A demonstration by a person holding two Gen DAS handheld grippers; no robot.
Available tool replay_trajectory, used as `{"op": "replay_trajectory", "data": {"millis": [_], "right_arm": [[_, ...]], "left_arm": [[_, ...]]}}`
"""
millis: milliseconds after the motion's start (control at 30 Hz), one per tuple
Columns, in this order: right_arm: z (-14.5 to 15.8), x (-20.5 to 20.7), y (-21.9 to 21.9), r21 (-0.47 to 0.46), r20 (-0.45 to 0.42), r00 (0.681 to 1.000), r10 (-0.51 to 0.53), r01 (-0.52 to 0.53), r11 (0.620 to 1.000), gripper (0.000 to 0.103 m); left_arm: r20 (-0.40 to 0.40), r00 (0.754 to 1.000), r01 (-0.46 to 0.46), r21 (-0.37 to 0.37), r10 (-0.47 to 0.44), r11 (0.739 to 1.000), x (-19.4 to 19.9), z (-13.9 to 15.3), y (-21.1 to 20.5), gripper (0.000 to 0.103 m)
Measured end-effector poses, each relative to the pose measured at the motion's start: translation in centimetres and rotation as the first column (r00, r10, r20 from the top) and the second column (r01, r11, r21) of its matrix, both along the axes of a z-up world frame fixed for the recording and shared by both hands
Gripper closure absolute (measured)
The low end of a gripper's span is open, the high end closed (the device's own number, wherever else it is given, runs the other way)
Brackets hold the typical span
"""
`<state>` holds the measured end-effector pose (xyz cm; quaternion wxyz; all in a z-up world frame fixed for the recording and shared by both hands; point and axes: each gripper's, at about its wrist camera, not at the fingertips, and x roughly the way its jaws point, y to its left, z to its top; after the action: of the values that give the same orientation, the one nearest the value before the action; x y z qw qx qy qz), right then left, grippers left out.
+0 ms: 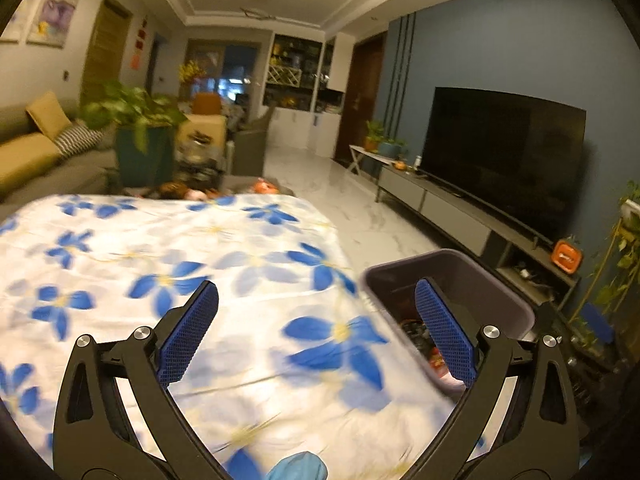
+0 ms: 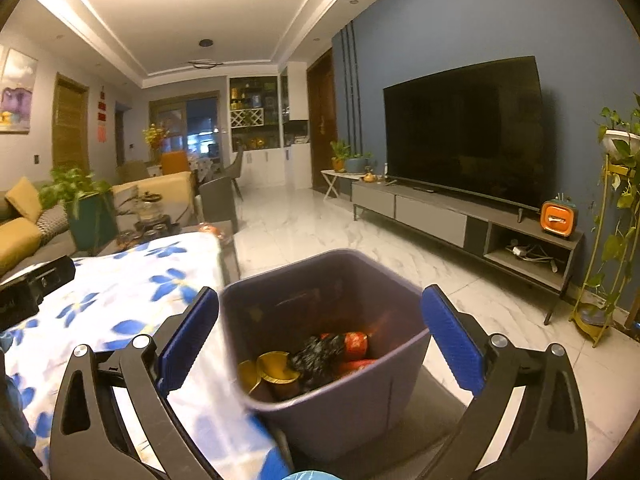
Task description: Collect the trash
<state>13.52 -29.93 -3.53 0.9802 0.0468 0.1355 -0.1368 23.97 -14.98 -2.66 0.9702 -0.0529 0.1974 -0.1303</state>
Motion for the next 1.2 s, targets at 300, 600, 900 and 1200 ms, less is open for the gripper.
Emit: {"op": "replay_trajectory", "data": {"millis": [300, 600, 900, 1200], "right_arm": [[1.5, -4.8, 5.0, -0.014, -0.017, 0.998, 0.068, -0.068, 0.998, 0.006], [2.6, -9.5, 10.1, -0.057, -0.009, 0.992, 0.129, -0.129, 0.990, 0.006], [3.2, -12.8, 12.9, -0.083, -0.008, 0.992, 0.128, -0.128, 0.988, 0.006], [3.6, -14.9, 13.9, -0.105, 0.012, 0.991, 0.132, -0.130, 0.986, 0.006]], "left_arm": [[0.016, 0.996, -0.089, 0.044, 0.088, 0.995, -6.6, 0.7, 5.0, 0.006], [0.020, 0.990, -0.138, 0.040, 0.137, 0.990, -12.6, 0.7, 10.0, 0.006], [0.045, 0.985, -0.171, 0.028, 0.169, 0.985, -16.8, 1.2, 12.9, 0.006], [0.061, 0.982, -0.181, 0.017, 0.179, 0.983, -19.1, 1.7, 13.5, 0.006]]}}
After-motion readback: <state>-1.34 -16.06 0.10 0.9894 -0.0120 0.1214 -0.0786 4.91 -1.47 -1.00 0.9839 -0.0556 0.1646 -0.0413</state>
